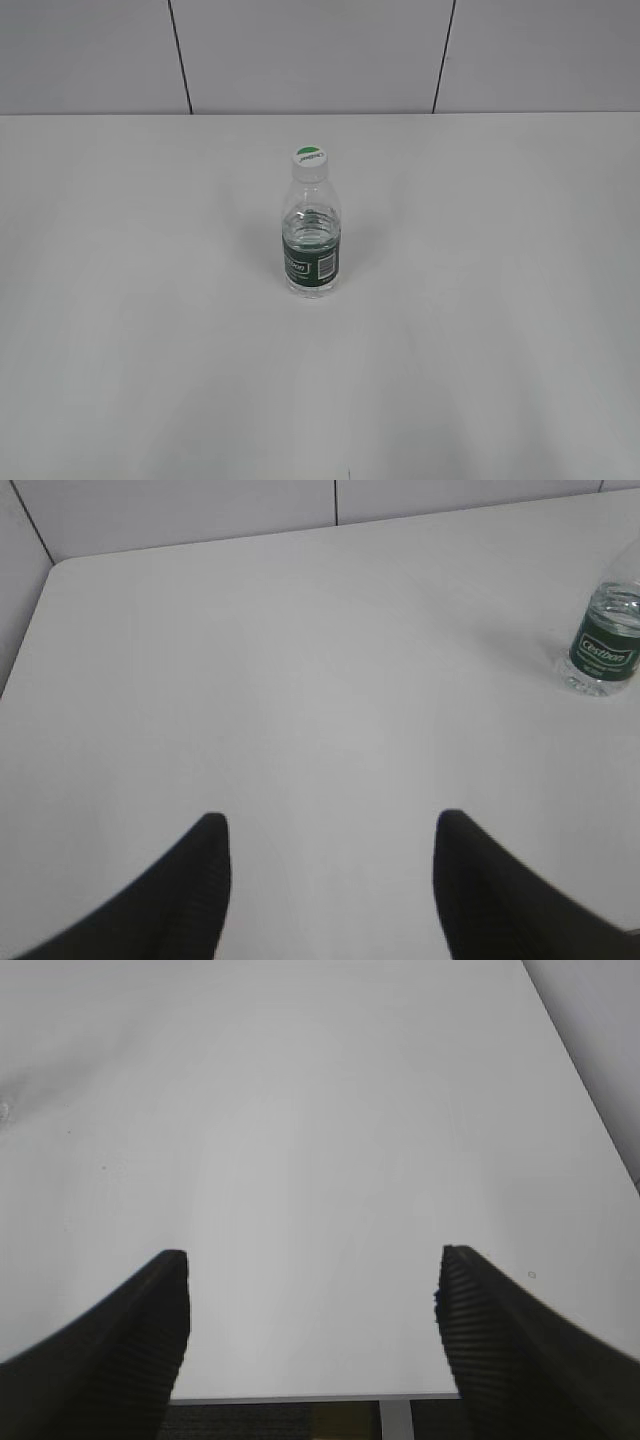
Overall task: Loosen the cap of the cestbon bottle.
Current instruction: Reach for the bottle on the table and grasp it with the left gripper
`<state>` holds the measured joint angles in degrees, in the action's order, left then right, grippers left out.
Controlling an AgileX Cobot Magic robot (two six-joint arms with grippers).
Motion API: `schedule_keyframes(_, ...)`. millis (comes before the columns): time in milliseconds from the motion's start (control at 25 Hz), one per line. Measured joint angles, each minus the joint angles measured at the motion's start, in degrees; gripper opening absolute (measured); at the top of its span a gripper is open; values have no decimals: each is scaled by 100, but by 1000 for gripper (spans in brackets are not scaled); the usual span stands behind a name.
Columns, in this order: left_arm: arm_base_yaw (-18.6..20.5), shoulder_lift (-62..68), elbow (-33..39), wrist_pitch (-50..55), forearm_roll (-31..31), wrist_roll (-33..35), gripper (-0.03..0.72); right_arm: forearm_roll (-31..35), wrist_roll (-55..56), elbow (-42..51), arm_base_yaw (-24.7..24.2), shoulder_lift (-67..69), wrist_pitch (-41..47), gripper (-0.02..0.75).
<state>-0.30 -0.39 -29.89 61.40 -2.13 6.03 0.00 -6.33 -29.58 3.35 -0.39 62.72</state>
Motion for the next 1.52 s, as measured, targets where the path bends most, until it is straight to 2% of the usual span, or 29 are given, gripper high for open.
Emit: schedule_keyframes(1520,0,0,0,0,141,0,401,-58,20,0,0,0,0,570)
